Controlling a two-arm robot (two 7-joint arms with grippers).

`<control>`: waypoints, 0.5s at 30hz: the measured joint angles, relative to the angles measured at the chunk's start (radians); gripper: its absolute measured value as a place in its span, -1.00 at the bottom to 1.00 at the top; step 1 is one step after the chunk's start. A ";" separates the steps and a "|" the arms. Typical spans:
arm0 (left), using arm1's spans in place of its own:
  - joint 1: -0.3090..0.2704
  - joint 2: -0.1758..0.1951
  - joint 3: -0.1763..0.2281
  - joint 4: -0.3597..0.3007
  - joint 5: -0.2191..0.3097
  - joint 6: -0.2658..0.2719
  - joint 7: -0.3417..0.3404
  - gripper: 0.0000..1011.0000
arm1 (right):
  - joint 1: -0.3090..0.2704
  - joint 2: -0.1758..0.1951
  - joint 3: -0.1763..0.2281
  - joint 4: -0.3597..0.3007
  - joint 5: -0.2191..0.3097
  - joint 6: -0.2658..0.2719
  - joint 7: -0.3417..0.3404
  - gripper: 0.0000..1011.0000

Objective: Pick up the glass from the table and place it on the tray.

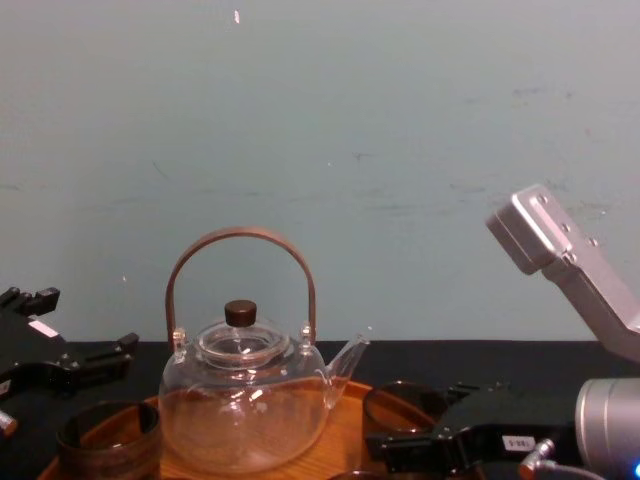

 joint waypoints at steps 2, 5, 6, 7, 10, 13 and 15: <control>0.000 0.000 0.000 0.000 0.000 0.000 0.000 0.98 | 0.000 0.000 0.000 0.000 0.000 0.000 0.000 0.81; 0.000 0.000 0.000 0.000 0.000 0.000 0.000 0.98 | 0.000 0.000 0.000 -0.001 0.001 0.000 0.000 0.92; 0.000 0.000 0.000 0.000 0.000 0.000 0.000 0.98 | 0.000 0.000 0.000 -0.001 0.001 0.000 0.000 0.97; 0.000 0.000 0.000 0.000 0.000 0.000 0.000 0.98 | 0.000 0.000 0.001 -0.001 0.001 0.000 0.000 0.98; 0.000 0.000 0.000 0.000 0.000 0.000 0.000 0.98 | -0.001 0.000 0.001 -0.001 0.001 0.000 0.000 0.98; 0.000 0.000 0.000 0.000 0.000 0.000 0.000 0.98 | -0.001 0.000 0.001 -0.001 0.002 0.000 0.000 0.98; 0.000 0.000 0.000 0.000 0.000 0.000 0.000 0.98 | -0.001 0.000 0.001 -0.001 0.002 0.000 0.000 0.98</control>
